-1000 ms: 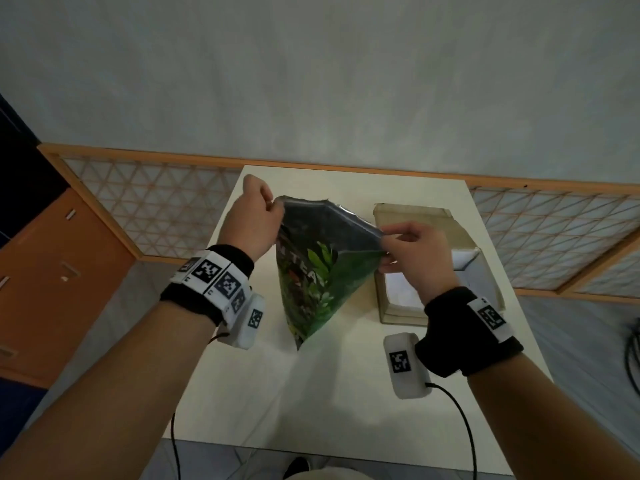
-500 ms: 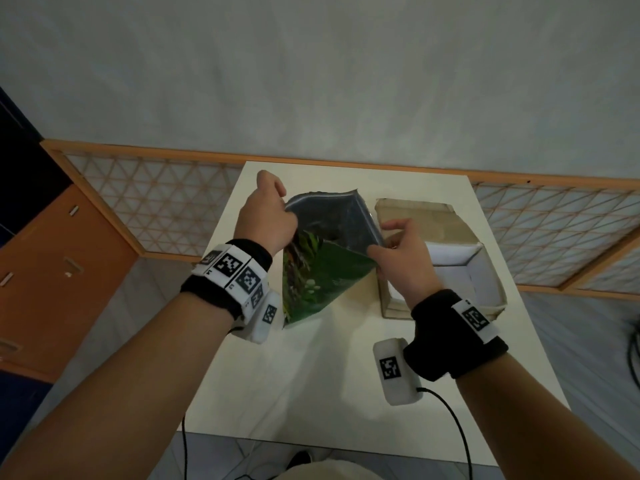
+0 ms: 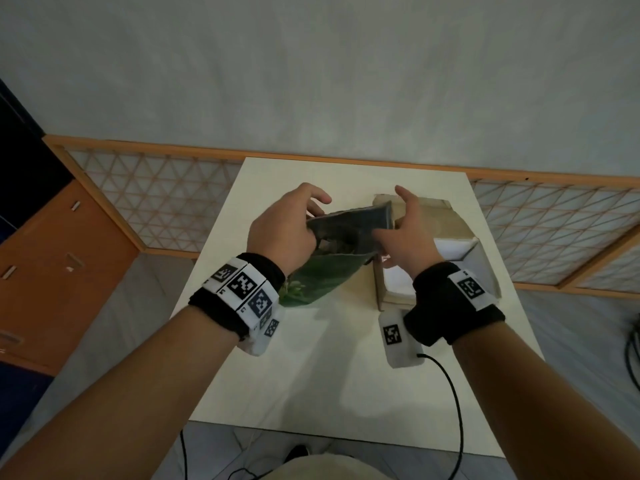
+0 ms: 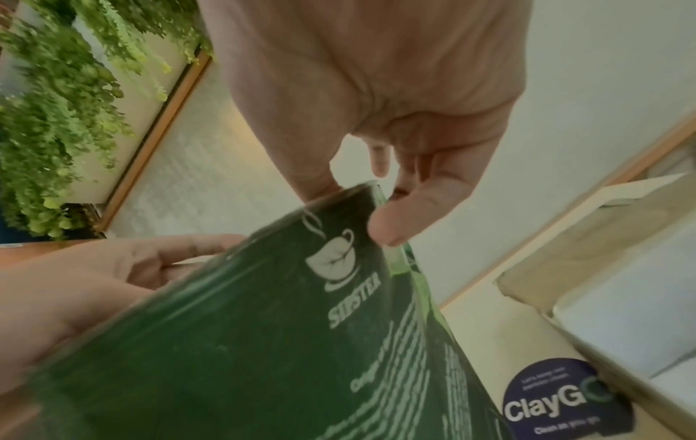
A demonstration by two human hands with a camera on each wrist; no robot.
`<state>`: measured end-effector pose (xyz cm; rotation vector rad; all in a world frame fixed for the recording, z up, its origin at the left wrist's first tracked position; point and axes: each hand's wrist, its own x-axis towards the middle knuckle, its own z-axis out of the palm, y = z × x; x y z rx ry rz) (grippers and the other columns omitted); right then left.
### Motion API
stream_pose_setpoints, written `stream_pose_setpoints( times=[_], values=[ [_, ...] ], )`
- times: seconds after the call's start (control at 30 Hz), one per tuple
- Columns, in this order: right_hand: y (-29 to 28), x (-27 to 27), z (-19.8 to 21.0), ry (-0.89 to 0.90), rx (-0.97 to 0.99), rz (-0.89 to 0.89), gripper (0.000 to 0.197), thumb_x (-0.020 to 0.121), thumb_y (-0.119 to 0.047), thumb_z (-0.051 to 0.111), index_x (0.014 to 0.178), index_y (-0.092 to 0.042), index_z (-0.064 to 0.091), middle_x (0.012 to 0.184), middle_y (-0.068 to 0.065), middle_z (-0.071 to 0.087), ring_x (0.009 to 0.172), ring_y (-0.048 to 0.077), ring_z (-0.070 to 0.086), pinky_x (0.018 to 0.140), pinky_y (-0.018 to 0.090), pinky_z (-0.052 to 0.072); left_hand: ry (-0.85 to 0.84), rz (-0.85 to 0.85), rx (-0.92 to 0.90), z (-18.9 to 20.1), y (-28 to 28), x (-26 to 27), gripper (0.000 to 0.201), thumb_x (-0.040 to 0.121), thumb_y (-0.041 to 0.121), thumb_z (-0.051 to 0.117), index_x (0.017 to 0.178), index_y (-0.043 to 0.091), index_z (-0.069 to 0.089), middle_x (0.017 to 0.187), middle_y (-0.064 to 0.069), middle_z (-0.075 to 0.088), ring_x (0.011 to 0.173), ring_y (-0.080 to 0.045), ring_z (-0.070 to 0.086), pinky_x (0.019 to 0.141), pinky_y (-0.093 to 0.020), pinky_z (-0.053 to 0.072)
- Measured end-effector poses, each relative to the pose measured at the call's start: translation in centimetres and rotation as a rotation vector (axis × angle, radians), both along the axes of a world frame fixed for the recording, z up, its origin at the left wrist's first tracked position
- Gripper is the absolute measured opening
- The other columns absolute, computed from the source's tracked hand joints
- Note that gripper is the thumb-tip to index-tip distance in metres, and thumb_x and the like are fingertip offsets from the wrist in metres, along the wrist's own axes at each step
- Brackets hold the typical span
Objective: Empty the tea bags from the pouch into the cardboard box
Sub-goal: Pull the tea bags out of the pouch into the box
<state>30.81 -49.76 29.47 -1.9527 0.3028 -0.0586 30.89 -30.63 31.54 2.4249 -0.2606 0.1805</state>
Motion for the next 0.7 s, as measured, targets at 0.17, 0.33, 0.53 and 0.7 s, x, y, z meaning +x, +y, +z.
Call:
stream_pose_setpoints(
  times=[0.17, 0.33, 0.53, 0.7],
  values=[
    [-1.0, -1.9, -1.1, -0.083, -0.408, 0.152, 0.05, 0.079, -0.006, 0.065, 0.12, -0.033, 0.06, 0.125, 0.006, 0.038, 0.125, 0.028, 0.035, 0.105, 0.032, 0.035, -0.17, 0.014, -0.007, -0.3, 0.0, -0.5, 0.05, 0.083, -0.009, 0.053, 0.109, 0.032, 0.063, 0.104, 0.012, 0.065, 0.098, -0.012, 0.06, 0.076, -0.028, 0.053],
    [-0.7, -2.5, -1.4, -0.125, -0.351, 0.194, 0.022, 0.088, -0.018, 0.062, 0.107, -0.022, 0.072, 0.097, -0.001, 0.058, 0.076, 0.003, 0.049, 0.073, 0.017, 0.041, -0.177, -0.029, -0.061, -1.7, -0.6, -1.7, 0.027, 0.094, 0.008, 0.057, 0.111, 0.029, 0.061, 0.109, 0.011, 0.063, 0.098, -0.009, 0.062, 0.081, -0.028, 0.053],
    [0.1, -2.8, -2.1, -0.24, -0.23, 0.123, 0.022, 0.093, -0.013, 0.057, 0.11, -0.016, 0.071, 0.096, -0.002, 0.052, 0.083, 0.007, 0.05, 0.073, 0.006, 0.037, 0.417, 0.225, -0.175, -4.1, 1.3, -3.3, 0.077, 0.091, 0.078, 0.018, 0.118, 0.02, 0.062, 0.116, -0.007, 0.067, 0.102, -0.029, 0.065, 0.09, -0.05, 0.056],
    [1.2, -2.2, -2.8, -0.234, 0.057, 0.038, 0.023, 0.088, -0.019, 0.066, 0.111, -0.019, 0.069, 0.116, 0.002, 0.059, 0.087, 0.005, 0.059, 0.082, 0.015, 0.049, 0.693, 0.258, -0.15, -4.9, 1.1, -5.1, 0.081, 0.093, 0.076, 0.017, 0.121, 0.011, 0.058, 0.115, -0.011, 0.065, 0.092, -0.032, 0.068, 0.068, -0.042, 0.064]
  ],
)
